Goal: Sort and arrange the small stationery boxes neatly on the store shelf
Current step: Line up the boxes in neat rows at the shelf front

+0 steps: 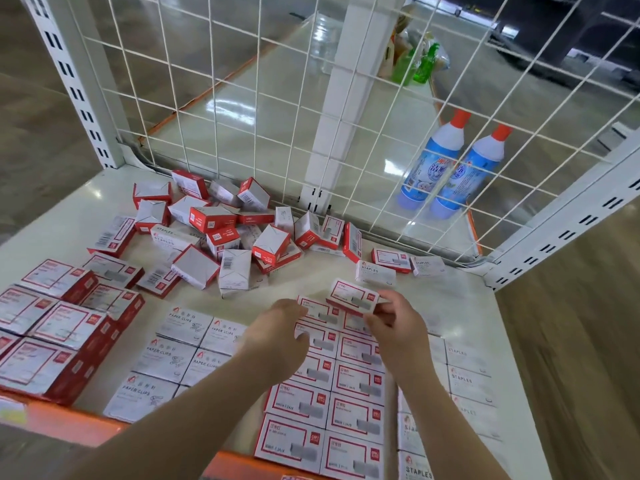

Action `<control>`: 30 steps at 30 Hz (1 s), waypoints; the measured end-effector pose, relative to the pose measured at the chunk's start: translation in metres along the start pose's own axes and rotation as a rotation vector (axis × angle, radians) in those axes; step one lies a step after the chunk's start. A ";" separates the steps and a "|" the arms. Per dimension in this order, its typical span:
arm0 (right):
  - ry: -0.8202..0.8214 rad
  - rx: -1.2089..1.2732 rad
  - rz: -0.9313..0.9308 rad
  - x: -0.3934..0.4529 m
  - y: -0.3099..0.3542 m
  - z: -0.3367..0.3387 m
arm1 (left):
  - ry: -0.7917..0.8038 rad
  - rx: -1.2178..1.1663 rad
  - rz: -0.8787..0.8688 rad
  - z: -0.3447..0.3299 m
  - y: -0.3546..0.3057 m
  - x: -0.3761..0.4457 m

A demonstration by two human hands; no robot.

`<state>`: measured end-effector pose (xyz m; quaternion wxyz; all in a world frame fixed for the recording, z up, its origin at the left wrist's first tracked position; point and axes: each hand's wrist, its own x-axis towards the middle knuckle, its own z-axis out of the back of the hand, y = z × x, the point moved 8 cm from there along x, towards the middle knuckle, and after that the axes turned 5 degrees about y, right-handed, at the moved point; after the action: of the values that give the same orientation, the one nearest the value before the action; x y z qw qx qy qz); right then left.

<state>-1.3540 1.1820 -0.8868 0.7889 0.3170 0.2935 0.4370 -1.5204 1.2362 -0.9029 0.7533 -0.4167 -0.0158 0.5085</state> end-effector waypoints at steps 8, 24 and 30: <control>0.048 -0.159 -0.014 0.032 0.008 -0.023 | 0.070 0.177 -0.092 -0.007 -0.005 0.009; 0.194 -0.290 -0.034 0.042 0.001 -0.041 | 0.015 -0.077 -0.009 0.001 -0.009 0.025; 0.212 -0.329 0.010 0.041 0.006 -0.041 | 0.022 -0.187 0.035 -0.002 -0.003 0.028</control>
<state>-1.3690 1.2299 -0.9152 0.7927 0.1374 0.2981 0.5138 -1.5037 1.2563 -0.9136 0.7022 -0.4911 -0.0475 0.5134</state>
